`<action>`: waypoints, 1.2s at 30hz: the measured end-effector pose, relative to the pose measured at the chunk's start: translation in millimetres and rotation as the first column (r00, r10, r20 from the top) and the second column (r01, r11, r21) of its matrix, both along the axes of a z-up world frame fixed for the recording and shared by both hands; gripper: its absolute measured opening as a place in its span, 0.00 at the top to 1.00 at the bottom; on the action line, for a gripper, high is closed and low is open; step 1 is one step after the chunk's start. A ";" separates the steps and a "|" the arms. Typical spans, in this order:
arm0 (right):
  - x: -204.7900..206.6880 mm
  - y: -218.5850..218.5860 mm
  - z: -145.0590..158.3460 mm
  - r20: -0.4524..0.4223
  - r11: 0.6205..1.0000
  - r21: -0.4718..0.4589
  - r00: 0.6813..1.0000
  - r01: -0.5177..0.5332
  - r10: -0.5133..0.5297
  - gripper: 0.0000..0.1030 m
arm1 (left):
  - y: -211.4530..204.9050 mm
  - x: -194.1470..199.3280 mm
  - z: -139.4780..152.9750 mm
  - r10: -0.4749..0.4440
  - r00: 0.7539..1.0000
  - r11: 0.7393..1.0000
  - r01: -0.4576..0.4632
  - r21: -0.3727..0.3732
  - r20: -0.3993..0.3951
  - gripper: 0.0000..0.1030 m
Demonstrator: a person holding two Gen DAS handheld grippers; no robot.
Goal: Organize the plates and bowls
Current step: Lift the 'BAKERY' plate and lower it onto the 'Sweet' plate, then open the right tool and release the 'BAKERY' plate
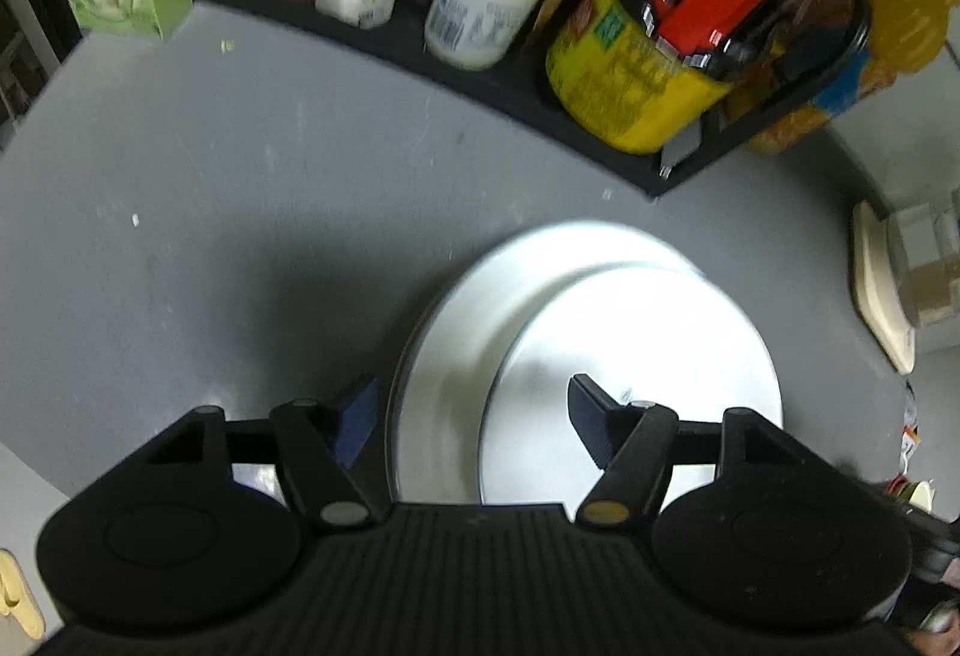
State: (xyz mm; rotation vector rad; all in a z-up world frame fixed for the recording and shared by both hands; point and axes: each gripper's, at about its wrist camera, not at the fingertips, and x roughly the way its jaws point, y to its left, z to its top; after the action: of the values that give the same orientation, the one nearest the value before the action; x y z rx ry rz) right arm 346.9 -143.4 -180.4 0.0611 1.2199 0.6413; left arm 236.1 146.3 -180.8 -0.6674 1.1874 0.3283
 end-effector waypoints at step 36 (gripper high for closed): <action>-15.8 -13.4 10.0 -0.048 0.995 0.056 0.996 0.079 -0.077 0.26 | 8.0 -1.4 4.4 -0.021 1.000 1.000 0.021 -0.012 -0.006 0.48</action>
State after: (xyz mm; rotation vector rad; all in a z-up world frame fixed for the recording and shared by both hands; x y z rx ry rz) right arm 331.1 -156.8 -170.4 0.1717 1.2368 0.6098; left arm 234.7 154.3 -176.3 -0.6639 1.2018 0.3057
